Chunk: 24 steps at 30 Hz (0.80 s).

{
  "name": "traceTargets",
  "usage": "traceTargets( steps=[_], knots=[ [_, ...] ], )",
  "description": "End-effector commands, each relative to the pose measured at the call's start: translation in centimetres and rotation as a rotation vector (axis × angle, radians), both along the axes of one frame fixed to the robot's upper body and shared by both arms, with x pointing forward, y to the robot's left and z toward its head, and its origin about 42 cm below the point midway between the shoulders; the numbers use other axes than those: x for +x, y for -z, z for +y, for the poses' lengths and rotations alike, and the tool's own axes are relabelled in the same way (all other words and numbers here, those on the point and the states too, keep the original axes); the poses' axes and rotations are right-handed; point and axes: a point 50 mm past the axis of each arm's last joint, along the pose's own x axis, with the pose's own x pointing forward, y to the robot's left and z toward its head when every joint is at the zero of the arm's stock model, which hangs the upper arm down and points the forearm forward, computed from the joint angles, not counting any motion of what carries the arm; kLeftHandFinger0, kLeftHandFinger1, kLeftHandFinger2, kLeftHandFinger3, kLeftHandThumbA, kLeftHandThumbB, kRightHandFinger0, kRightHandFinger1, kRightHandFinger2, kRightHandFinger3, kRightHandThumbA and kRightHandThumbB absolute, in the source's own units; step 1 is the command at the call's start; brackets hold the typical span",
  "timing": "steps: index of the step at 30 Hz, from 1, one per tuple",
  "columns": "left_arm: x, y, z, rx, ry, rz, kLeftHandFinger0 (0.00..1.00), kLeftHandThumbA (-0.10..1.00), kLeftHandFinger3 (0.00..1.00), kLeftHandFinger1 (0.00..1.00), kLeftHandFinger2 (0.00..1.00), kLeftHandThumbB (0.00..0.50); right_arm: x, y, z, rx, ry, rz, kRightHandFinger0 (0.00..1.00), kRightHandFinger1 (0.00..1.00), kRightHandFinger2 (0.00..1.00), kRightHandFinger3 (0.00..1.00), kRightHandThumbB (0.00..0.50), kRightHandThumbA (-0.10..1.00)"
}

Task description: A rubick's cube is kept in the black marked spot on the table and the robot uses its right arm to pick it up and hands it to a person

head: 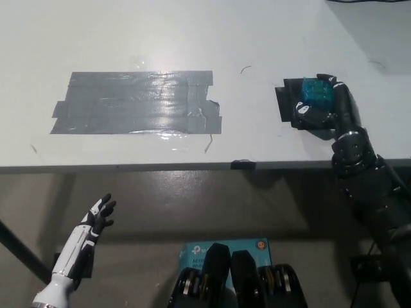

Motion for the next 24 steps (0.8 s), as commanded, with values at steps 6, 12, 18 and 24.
traceTargets(
  steps=[6,12,18,24],
  knots=[
    [1.1,-2.1,0.1,0.025,0.017,-0.056,0.91,1.0,1.0,1.0,1.0,0.239,-4.0,7.7,-2.3,-0.217,0.048,0.358,0.54,0.58,0.62,0.76,0.198,-0.1],
    [0.5,-1.6,-0.4,0.001,0.023,-0.034,0.92,0.98,1.0,1.0,1.0,0.247,-4.4,8.0,-3.6,-0.183,0.066,0.286,0.41,0.43,0.46,0.62,0.198,-0.1],
    [-1.1,-0.7,-0.9,-0.009,0.035,0.012,0.96,0.97,1.0,1.0,1.0,0.249,-5.0,7.6,-4.3,-0.042,0.107,0.083,0.01,0.24,0.54,0.41,0.223,-0.1],
    [-1.8,-0.4,-1.1,-0.011,0.036,0.037,0.95,0.95,1.0,1.0,1.0,0.246,-4.4,-0.4,-3.4,0.143,0.107,-0.296,0.24,0.47,0.75,0.82,0.202,-0.1]
  ],
)
